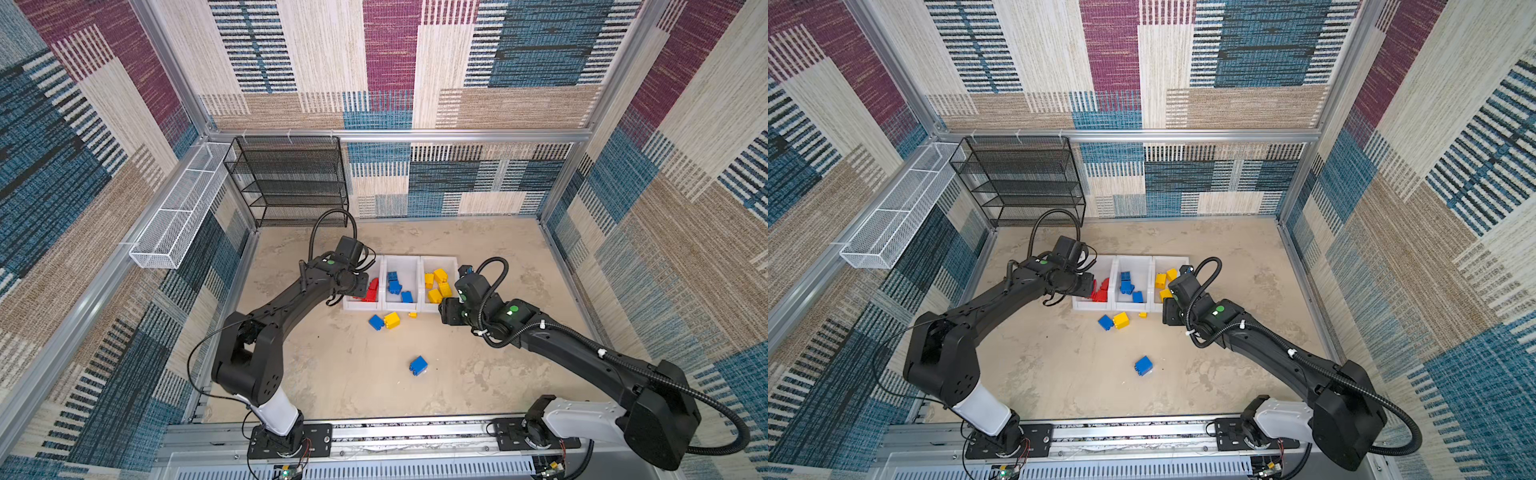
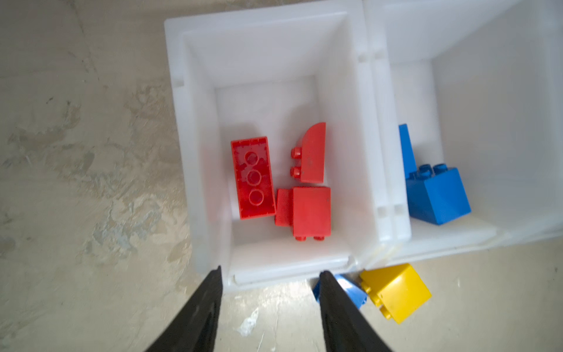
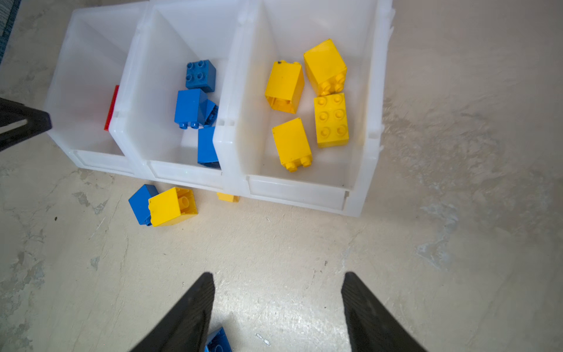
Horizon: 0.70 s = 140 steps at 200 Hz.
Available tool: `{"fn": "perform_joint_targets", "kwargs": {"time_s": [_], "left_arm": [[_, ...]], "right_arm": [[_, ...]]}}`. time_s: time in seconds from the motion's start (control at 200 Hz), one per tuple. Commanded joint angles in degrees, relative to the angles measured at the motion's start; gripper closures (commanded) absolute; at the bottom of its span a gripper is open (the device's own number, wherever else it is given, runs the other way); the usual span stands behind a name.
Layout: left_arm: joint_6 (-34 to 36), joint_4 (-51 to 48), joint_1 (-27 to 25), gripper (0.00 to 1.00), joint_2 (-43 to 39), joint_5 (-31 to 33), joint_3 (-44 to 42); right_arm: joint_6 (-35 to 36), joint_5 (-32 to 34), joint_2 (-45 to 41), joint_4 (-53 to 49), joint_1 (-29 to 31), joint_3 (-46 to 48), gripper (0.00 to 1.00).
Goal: Sort the legos into containers by color
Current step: 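Carry the red 2x4 brick with the left gripper into the nearest compartment, release, then grasp the yellow brick beside the bin with the right gripper while the left withdraws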
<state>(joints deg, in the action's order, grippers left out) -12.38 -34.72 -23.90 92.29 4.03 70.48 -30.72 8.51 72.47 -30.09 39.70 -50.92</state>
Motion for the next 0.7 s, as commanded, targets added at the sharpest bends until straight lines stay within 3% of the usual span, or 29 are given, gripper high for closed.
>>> {"fn": "perform_joint_targets", "kwargs": {"time_s": [0.0, 0.27, 0.696], "left_arm": [[-4.0, 0.9, 0.0, 0.45, -5.6, -1.5, -5.2], [-10.7, 2.5, 0.0, 0.44, -22.6, -4.0, -21.5], [-18.4, 0.7, -0.1, 0.44, -37.4, -8.7, -32.5]], "right_arm": [[0.8, -1.2, 3.5, 2.3, 2.4, -1.9, 0.31], [3.1, -1.0, 18.1, 4.6, 8.2, -10.5, 0.31], [7.3, -0.3, 35.1, 4.3, 11.4, -22.8, 0.34]]}}
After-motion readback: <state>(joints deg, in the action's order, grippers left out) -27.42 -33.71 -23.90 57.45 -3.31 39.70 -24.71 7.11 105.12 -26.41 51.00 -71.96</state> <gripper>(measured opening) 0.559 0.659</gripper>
